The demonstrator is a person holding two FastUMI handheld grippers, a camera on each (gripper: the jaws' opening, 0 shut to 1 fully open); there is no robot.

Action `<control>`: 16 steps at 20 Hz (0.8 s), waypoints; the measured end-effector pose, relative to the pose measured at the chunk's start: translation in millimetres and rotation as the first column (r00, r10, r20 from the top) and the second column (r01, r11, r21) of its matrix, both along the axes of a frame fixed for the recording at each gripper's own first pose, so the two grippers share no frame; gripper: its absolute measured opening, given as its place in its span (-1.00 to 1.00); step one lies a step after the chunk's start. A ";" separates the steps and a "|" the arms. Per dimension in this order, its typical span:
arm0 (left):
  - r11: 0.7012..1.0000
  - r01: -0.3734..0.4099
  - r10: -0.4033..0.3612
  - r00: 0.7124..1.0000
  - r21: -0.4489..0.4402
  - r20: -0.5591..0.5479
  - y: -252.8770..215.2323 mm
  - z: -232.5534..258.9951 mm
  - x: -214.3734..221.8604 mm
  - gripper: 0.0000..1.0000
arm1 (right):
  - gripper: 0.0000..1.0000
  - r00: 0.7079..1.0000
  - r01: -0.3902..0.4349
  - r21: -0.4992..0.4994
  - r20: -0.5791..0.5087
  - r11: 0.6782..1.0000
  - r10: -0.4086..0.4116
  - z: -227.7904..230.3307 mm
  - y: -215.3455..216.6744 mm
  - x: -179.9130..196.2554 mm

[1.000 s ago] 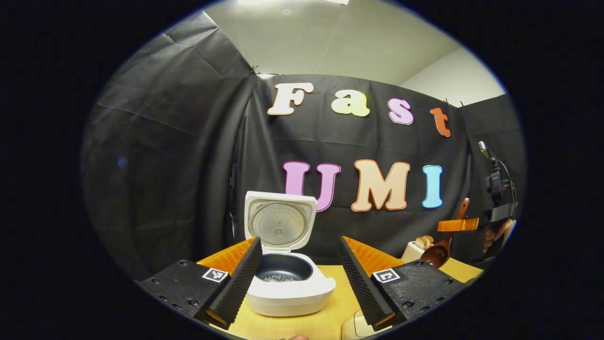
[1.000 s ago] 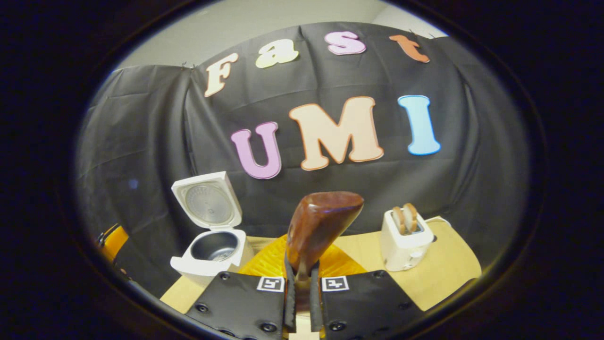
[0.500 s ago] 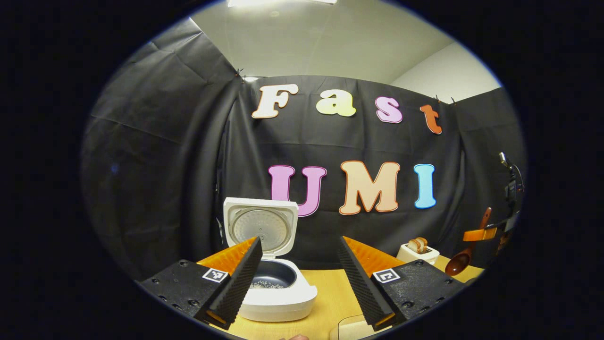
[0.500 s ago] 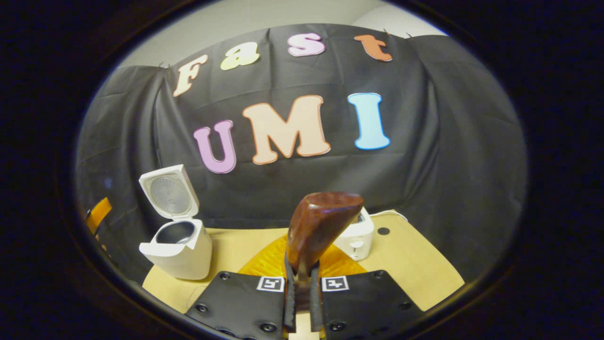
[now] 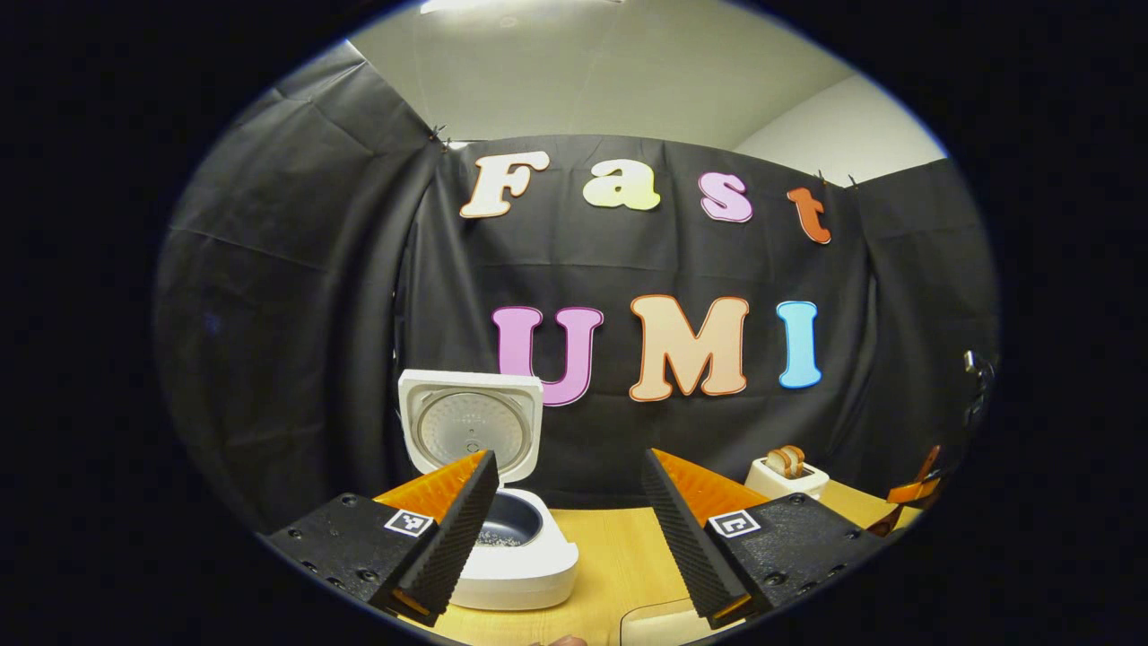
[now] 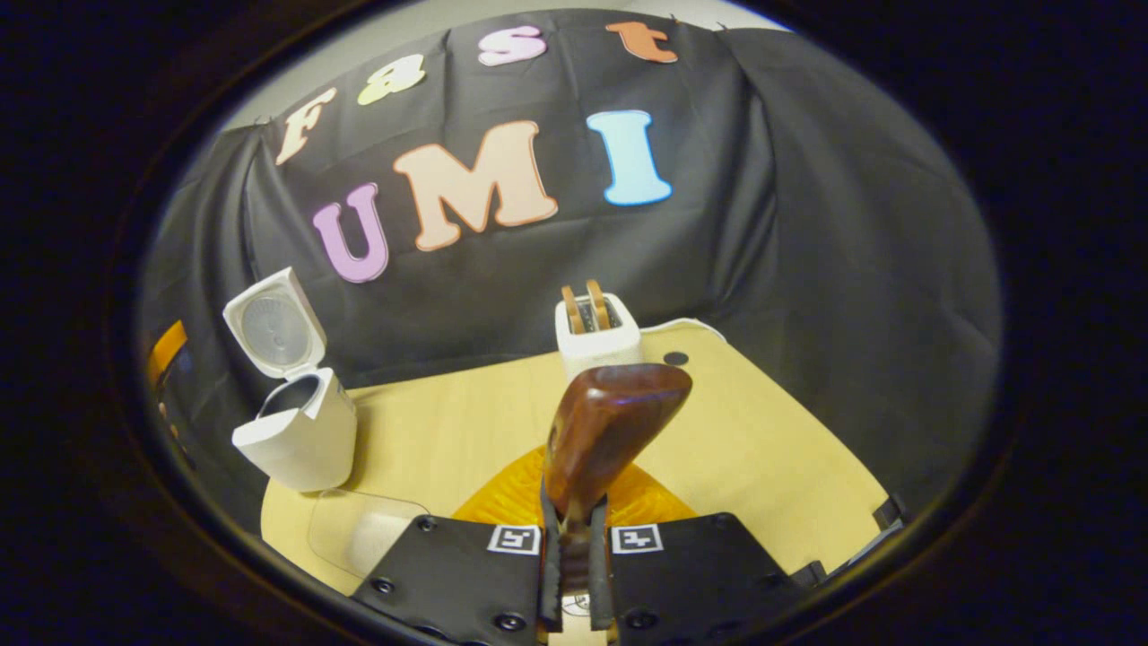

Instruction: Close the left gripper, press the button to open the rice cooker; take a wooden spoon from the chopstick holder with the right hand, scoop a spoonful of rice and pour it into the rice cooker, then put the wooden spoon back into the chopstick holder.

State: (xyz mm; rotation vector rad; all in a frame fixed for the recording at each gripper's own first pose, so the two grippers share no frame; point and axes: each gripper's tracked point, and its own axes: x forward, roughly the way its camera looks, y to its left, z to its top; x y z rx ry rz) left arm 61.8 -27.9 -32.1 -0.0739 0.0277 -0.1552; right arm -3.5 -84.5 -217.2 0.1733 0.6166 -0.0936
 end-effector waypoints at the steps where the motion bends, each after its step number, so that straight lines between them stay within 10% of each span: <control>1: 1.000 0.002 -0.002 1.000 0.000 0.003 -1.8 0.8 -0.4 0.90 | -0.71 1.000 0.003 0.001 -0.017 1.000 -0.003 -9.6 -2.5 -2.6; 16: 1.000 -0.010 0.010 1.000 0.023 0.006 -12.7 1.7 -2.5 0.84 | -0.74 0.984 0.019 0.046 -0.177 0.999 -0.011 -101.1 -4.8 -34.6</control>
